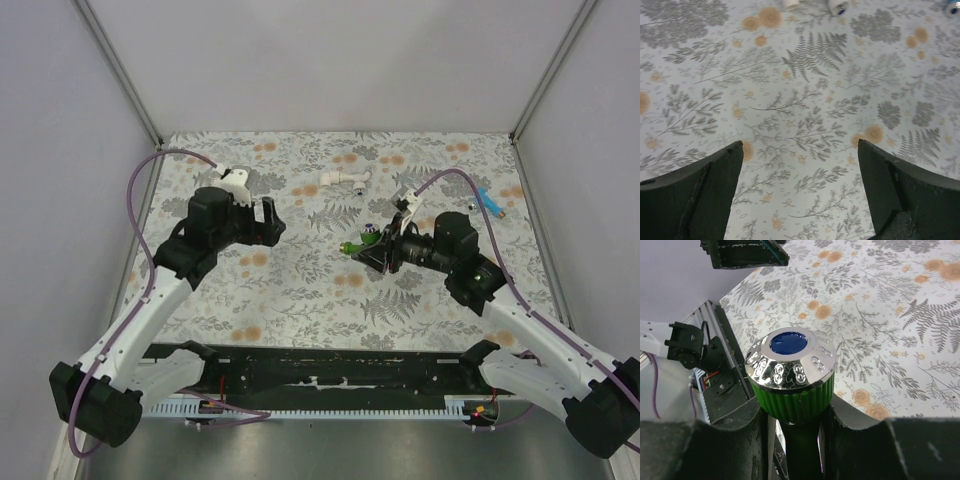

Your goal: Install the water faucets

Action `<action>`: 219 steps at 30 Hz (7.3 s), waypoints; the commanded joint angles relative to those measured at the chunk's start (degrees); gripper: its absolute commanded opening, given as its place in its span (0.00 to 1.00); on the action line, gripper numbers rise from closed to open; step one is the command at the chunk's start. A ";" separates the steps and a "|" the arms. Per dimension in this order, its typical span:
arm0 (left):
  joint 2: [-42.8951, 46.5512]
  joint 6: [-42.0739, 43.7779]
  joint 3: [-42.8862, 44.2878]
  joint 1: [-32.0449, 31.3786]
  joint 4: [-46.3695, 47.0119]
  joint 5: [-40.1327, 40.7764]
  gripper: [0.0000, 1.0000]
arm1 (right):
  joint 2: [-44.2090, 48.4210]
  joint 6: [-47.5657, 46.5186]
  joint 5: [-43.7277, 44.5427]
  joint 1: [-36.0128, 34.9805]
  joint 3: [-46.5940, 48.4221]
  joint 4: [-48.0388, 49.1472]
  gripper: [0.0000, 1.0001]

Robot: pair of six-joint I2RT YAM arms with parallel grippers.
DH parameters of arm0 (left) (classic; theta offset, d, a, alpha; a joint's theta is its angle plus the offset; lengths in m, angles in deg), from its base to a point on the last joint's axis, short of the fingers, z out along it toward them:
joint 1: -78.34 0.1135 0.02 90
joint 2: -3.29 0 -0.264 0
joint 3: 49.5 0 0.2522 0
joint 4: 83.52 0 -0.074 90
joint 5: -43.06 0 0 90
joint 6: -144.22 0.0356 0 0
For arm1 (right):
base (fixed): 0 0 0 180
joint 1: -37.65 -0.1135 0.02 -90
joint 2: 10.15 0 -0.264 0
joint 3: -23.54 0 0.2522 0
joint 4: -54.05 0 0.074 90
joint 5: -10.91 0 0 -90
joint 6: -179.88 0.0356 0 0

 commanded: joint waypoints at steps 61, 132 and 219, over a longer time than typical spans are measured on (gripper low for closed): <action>-75.61 4.91 58.18 24.09 -9.79 10.33 0.84 | 7.04 -12.75 6.70 0.27 -3.24 -5.94 0.00; -21.21 -35.44 -12.75 -14.67 4.45 26.25 0.84 | 15.39 -6.69 3.71 0.36 -8.51 -5.77 0.00; -47.49 18.36 19.95 -16.70 -27.46 7.61 0.27 | 14.42 -8.71 3.63 0.36 -6.58 -9.98 0.00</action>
